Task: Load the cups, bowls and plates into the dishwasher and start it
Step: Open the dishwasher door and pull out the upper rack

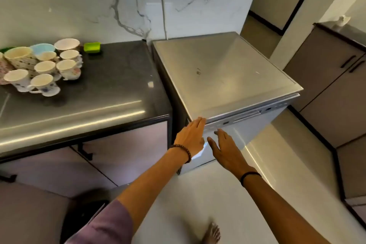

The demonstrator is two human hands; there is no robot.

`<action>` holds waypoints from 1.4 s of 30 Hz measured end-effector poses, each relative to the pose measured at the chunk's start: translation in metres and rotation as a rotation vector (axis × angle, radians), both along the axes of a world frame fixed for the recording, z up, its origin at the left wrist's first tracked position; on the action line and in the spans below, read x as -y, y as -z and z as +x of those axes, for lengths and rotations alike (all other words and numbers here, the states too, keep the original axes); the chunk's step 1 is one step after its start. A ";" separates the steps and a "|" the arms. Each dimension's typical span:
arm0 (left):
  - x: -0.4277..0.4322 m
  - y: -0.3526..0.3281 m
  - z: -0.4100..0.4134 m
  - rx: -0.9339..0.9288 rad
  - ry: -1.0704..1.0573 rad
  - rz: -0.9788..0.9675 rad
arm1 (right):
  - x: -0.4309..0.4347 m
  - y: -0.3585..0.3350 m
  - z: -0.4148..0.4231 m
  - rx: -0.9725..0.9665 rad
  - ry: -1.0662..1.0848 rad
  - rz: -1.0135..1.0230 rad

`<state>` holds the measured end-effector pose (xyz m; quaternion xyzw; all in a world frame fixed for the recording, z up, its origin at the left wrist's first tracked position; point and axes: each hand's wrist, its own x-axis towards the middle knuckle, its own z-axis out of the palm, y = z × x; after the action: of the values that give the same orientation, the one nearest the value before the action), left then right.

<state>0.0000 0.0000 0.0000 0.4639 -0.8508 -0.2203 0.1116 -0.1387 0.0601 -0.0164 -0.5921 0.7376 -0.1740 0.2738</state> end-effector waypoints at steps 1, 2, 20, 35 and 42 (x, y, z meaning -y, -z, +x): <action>0.007 0.001 -0.018 0.067 0.014 -0.018 | 0.005 0.006 -0.020 0.007 0.033 -0.005; 0.013 0.002 -0.034 0.106 0.013 -0.040 | 0.010 0.008 -0.039 0.013 0.050 0.004; 0.082 0.026 -0.117 0.618 -0.190 -0.212 | 0.137 0.047 -0.190 1.313 0.852 -0.067; 0.015 0.082 -0.118 0.293 -0.238 -0.317 | 0.103 0.082 -0.183 1.091 1.027 -0.122; -0.041 0.097 -0.135 0.218 -0.083 -0.110 | 0.043 0.096 -0.203 0.861 1.029 -0.113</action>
<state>-0.1355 0.0412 -0.0966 0.5130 -0.8488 -0.1167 0.0527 -0.3413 0.0173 -0.1126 -0.0564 0.7405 -0.5412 0.3945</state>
